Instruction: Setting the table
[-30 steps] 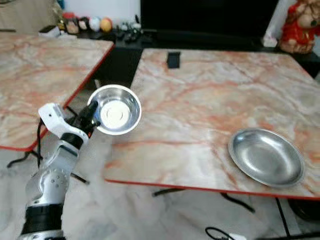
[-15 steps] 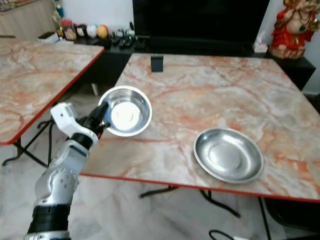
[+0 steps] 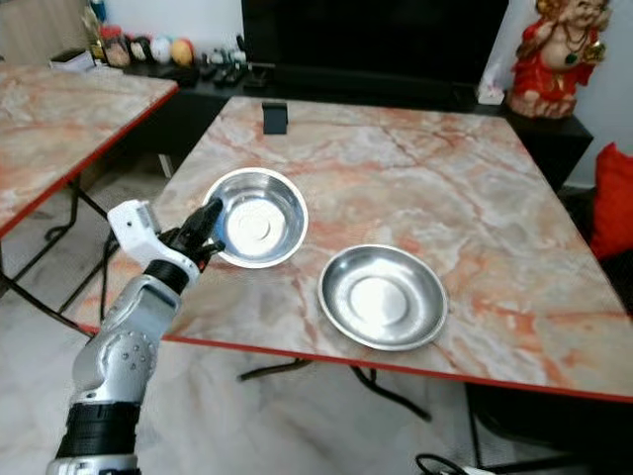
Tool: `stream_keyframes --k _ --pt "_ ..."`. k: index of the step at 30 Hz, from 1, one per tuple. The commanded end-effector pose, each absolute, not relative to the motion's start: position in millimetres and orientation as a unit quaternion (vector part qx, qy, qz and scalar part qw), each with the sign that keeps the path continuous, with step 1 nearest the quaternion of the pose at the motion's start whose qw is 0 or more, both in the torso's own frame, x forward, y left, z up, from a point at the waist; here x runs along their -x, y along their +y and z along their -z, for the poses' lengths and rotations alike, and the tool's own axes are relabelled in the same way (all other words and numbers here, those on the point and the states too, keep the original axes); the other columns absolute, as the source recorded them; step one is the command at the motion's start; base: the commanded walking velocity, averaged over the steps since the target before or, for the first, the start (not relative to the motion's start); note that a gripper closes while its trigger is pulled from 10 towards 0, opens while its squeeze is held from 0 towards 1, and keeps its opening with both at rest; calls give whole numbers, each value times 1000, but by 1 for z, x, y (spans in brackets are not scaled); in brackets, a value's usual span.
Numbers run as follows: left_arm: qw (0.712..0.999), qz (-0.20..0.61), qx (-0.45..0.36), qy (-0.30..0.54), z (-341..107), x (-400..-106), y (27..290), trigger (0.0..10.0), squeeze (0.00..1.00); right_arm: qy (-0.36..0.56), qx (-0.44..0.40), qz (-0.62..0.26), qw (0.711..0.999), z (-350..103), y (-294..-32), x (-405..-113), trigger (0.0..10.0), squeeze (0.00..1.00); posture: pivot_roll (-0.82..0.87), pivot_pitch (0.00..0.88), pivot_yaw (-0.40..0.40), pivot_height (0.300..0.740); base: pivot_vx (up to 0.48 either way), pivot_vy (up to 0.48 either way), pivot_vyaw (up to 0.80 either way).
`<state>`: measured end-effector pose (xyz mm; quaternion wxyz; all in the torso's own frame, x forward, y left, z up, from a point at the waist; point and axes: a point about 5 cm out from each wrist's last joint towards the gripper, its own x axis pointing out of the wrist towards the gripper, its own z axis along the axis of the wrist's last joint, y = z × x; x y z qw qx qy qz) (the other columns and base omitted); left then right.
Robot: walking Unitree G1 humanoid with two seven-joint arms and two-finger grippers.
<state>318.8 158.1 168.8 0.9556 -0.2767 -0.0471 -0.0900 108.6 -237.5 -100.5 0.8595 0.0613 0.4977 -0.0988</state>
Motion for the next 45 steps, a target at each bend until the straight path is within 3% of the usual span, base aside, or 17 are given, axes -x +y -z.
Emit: stream_keyframes --k 1,16,45 --pt "956 107 266 -55 -176 -320 151 10000 0 502 -56 106 857 100 -244 -103 10000 0 84 0 -50 715 0 -319 -769" --pt "966 113 229 -48 -175 -322 152 10000 0 496 -56 110 860 99 -244 -105 10000 0 86 0 -58 715 0 -313 -51" --pt "966 127 223 -35 -170 -322 146 10000 0 500 -52 104 858 99 -245 -107 10000 0 85 0 -60 715 0 0 0"
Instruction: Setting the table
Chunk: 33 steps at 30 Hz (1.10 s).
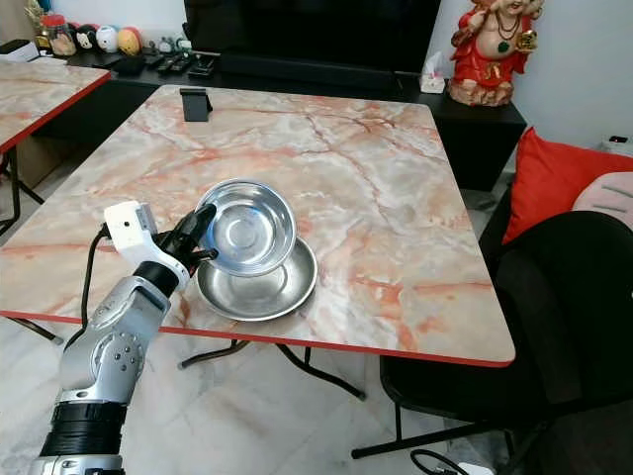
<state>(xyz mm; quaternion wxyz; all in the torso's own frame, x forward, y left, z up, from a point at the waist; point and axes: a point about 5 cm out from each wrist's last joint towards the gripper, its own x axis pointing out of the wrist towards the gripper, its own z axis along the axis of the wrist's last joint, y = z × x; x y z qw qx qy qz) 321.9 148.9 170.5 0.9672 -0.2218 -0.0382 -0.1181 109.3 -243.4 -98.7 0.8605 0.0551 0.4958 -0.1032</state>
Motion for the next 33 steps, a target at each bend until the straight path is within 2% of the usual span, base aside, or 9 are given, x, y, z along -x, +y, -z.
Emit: stream_keyframes --k 1,5,12,26,29,33 --pt "966 129 223 -36 -171 -322 146 10000 0 500 -52 104 858 99 -245 -107 10000 0 84 0 -60 715 0 0 0" --pt "966 131 218 -38 -171 -322 144 10000 0 499 -52 103 859 99 -245 -106 10000 0 85 0 -57 715 0 0 0" --pt "969 130 209 -35 -170 -322 145 10000 0 501 -49 101 858 99 -245 -105 10000 0 83 0 -53 715 0 -312 0" --pt "970 132 201 -36 -171 -322 145 10000 0 500 -52 100 858 100 -243 -106 10000 0 79 0 -47 715 0 0 0" --pt "971 131 199 -34 -171 -322 145 10000 0 501 -52 100 858 100 -243 -106 10000 0 80 0 -47 715 0 -480 0" --pt "970 122 206 -34 -171 -324 147 10000 0 501 -52 99 858 99 -244 -106 10000 0 83 0 -51 715 0 0 0"
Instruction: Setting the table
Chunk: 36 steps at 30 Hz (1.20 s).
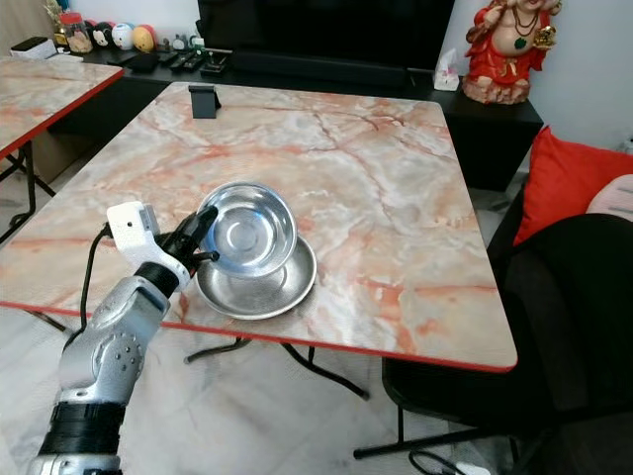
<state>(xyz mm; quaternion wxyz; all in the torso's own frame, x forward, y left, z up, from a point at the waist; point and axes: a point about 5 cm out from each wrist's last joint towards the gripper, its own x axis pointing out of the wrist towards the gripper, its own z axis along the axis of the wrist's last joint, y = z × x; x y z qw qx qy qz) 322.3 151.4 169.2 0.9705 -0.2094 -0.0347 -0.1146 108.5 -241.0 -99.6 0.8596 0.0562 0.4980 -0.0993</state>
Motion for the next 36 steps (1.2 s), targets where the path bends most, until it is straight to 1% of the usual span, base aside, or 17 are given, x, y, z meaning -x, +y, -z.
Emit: stream_keyframes --k 1,20,25,28,36 --pt "970 122 206 -35 -172 -324 147 10000 0 500 -52 99 859 99 -244 -106 10000 0 81 0 -51 715 0 0 0" --pt "969 129 209 -34 -174 -325 151 10000 0 501 -58 99 858 99 -244 -106 10000 0 81 0 -56 715 0 0 0" --pt "968 137 209 -27 -172 -324 150 10000 0 505 -50 91 857 99 -245 -106 10000 0 87 0 -59 715 0 0 -699" --pt "967 141 211 -27 -172 -324 149 10000 0 504 -51 93 857 99 -245 -105 10000 0 85 0 -59 715 252 0 -621" --pt "967 147 207 -24 -172 -324 149 10000 0 499 -51 96 860 99 -245 -105 10000 0 88 0 -59 715 229 0 0"
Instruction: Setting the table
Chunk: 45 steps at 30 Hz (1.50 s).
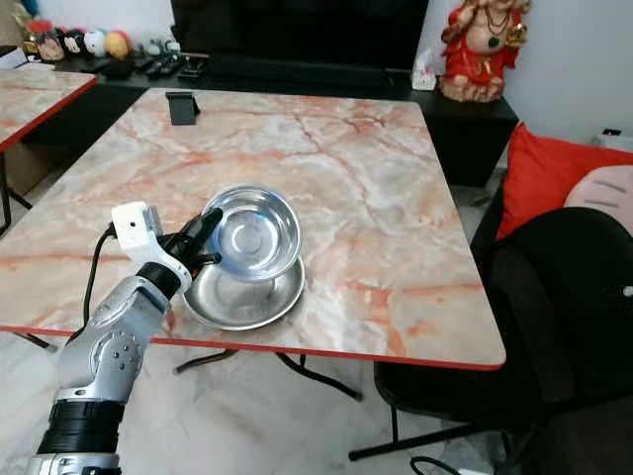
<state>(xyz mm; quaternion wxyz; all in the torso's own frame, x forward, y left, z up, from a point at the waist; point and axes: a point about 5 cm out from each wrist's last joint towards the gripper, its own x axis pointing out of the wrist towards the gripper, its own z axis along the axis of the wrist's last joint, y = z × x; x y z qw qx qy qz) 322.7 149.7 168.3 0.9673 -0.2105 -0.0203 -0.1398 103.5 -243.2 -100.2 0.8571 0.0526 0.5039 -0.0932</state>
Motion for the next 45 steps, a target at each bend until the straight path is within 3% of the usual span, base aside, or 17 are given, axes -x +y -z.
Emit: stream_keyframes --k 1,17,36,45 --pt "967 148 206 -23 -172 -324 148 10000 0 499 -51 96 860 99 -245 -105 10000 0 89 0 -58 715 0 0 0" --pt "963 162 215 -7 -168 -321 141 10000 0 497 -50 96 861 99 -245 -107 10000 0 90 0 -58 715 0 0 0" --pt "961 172 217 -10 -170 -320 138 10000 0 493 -48 99 863 98 -246 -109 10000 0 92 0 -63 715 337 0 -112" --pt "955 196 222 -1 -169 -314 137 10000 0 494 -48 97 863 98 -246 -109 10000 0 93 0 -65 715 0 0 0"
